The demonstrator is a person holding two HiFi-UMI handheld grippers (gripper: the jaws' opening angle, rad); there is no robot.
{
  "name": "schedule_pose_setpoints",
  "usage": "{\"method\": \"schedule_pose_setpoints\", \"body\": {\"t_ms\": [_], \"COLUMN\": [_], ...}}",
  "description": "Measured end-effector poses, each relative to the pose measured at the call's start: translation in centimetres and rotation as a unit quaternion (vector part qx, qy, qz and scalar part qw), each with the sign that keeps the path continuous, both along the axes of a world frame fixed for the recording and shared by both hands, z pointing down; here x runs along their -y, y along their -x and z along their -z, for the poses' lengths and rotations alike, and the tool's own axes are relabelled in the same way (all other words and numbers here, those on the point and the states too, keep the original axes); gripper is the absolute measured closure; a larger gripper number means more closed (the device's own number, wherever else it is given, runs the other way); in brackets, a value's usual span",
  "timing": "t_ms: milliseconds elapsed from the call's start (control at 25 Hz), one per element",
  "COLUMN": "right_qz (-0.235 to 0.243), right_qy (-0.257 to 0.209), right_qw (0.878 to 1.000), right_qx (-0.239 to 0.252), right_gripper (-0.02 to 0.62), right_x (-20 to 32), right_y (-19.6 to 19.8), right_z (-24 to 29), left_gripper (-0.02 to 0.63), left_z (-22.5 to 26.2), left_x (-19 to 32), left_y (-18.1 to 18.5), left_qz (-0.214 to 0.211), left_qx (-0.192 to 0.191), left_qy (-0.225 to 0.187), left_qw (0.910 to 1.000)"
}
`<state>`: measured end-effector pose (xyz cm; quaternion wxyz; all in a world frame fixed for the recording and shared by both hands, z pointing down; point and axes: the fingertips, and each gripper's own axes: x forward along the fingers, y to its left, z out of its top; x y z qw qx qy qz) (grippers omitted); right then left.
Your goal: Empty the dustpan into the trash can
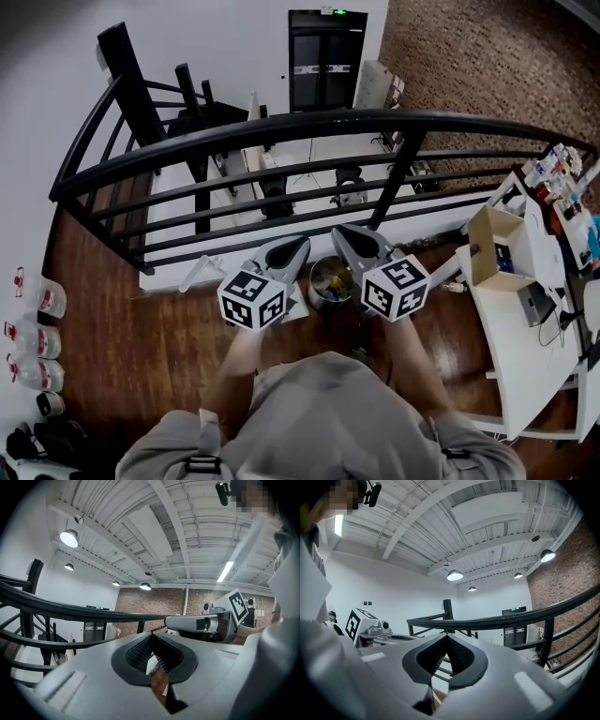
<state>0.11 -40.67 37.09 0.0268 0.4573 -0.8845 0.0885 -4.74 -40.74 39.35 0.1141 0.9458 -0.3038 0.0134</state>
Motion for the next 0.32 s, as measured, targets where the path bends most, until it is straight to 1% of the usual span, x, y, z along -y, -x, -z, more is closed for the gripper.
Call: {"method": "schedule_pose_setpoints", "body": {"t_ms": [320], "right_qz": [0.003], "right_qy": [0.001], "right_qw": [1.0], "right_qx": [-0.004], "right_gripper": [0.597], "right_x": [0.02], "right_y": [0.89], "right_z": [-0.13], "left_gripper": [0.6], "left_z": [-0.25], "left_x": [-0.07], "left_y": [0.46], "left_qz": [-0.004], "left_qx": [-0.003], "left_qy": [0.005], "left_qw": [1.0]}}
